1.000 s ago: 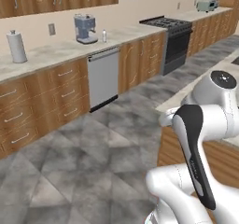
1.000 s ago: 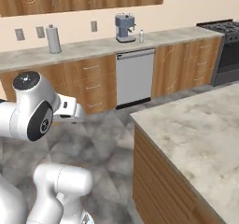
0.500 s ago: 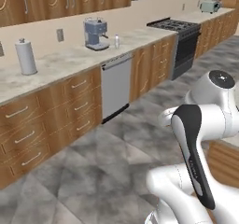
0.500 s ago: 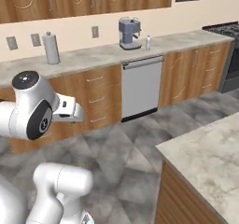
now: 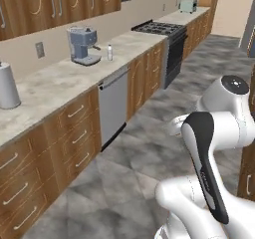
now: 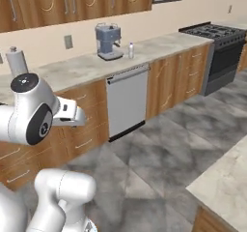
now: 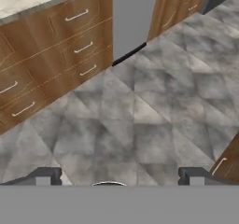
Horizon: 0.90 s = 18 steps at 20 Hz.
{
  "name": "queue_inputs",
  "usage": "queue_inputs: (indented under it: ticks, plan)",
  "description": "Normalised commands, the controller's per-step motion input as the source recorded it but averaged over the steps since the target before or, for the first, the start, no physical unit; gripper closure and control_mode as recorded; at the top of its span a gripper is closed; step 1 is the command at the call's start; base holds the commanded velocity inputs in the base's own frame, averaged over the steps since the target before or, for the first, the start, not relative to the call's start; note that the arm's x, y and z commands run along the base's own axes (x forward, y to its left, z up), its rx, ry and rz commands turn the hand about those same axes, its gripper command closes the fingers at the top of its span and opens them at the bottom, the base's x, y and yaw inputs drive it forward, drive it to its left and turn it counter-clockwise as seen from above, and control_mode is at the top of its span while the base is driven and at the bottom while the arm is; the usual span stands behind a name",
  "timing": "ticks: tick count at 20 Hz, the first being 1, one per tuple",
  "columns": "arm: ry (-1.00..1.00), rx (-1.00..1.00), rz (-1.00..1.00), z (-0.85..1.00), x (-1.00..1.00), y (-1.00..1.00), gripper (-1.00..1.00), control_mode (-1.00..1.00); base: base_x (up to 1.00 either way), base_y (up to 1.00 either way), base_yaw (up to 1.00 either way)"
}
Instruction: Place the drinks on the dining counter in a tight cluster.
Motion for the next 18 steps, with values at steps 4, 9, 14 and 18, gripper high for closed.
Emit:
queue_inputs:
  ticks: [4,9,14,18]
  plan:
    - [0.00,0.00,0.00,0.00,0.00,0.00,-1.00,1.00,1.00,0.41,-0.49]
    - [0.00,0.00,0.00,0.00,0.00,0.00,-1.00,1.00,1.00,0.62,-0.35]
    - [0.00,0.00,0.00,0.00,0.00,0.00,-1.00,1.00,1.00,0.51,-0.15]
    - [0.00,0.00,0.00,0.00,0.00,0.00,-1.00,1.00,1.00,0.09,-0.03]
